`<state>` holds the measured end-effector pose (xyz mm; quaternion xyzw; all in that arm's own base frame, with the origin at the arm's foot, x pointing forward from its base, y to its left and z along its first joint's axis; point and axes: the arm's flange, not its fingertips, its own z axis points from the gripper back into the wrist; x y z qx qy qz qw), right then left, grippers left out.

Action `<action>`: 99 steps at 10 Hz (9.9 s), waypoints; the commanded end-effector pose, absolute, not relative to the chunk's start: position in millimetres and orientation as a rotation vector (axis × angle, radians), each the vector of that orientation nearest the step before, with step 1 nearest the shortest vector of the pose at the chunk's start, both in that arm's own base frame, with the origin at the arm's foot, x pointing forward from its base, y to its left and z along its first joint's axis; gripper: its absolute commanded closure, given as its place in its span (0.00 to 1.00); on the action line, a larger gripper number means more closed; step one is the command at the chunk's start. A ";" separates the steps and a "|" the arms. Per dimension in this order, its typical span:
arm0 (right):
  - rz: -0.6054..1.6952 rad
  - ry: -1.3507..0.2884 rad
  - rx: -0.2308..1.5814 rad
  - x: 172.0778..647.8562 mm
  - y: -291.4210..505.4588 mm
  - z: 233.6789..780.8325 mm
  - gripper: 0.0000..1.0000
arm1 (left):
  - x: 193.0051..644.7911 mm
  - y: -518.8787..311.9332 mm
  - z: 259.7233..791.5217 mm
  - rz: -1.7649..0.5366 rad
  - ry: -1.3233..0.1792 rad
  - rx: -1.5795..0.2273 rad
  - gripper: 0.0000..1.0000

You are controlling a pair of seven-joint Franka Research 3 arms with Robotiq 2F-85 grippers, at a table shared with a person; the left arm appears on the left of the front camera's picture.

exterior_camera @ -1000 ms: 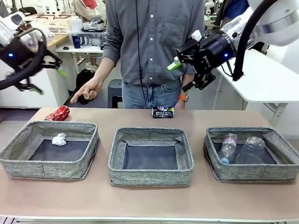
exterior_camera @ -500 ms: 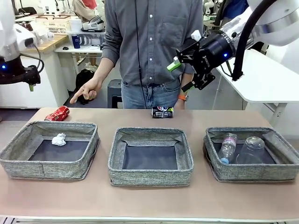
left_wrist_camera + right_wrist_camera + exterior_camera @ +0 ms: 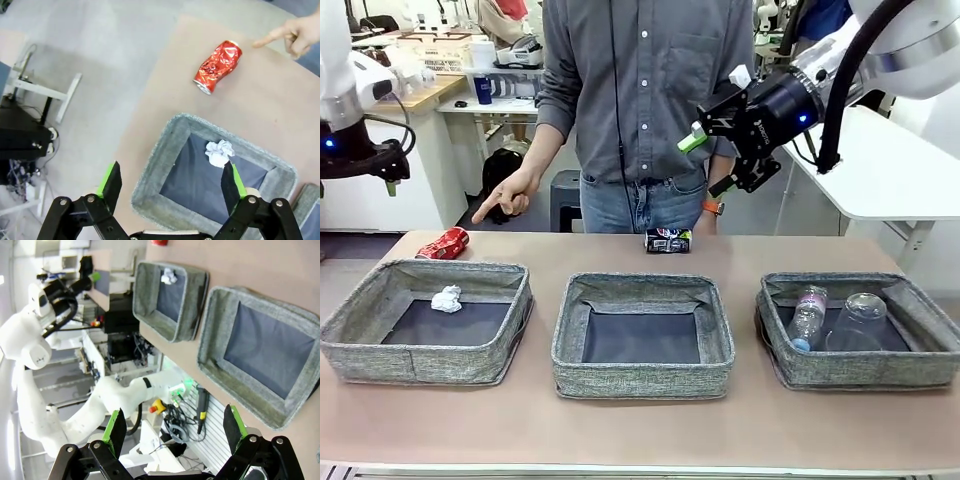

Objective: Sort the waste into the appropriate baskets.
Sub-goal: Pick up the waste item pointed out by the person, then place the picked waste into the Fabric basket indicated by the person.

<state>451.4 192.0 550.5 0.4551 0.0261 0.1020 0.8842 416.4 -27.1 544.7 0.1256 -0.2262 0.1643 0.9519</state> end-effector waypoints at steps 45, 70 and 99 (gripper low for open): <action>0.202 0.062 0.939 449.5 192.3 553.9 0.00 | 425.9 -48.3 648.3 0.281 0.180 -0.022 1.00; -0.237 -0.215 0.874 358.0 13.9 644.6 0.00 | 376.6 -372.5 759.1 0.075 -0.120 -0.290 0.68; -0.237 -0.215 0.874 358.0 13.9 644.6 0.00 | 375.0 -360.8 770.7 0.099 -0.130 -0.302 0.68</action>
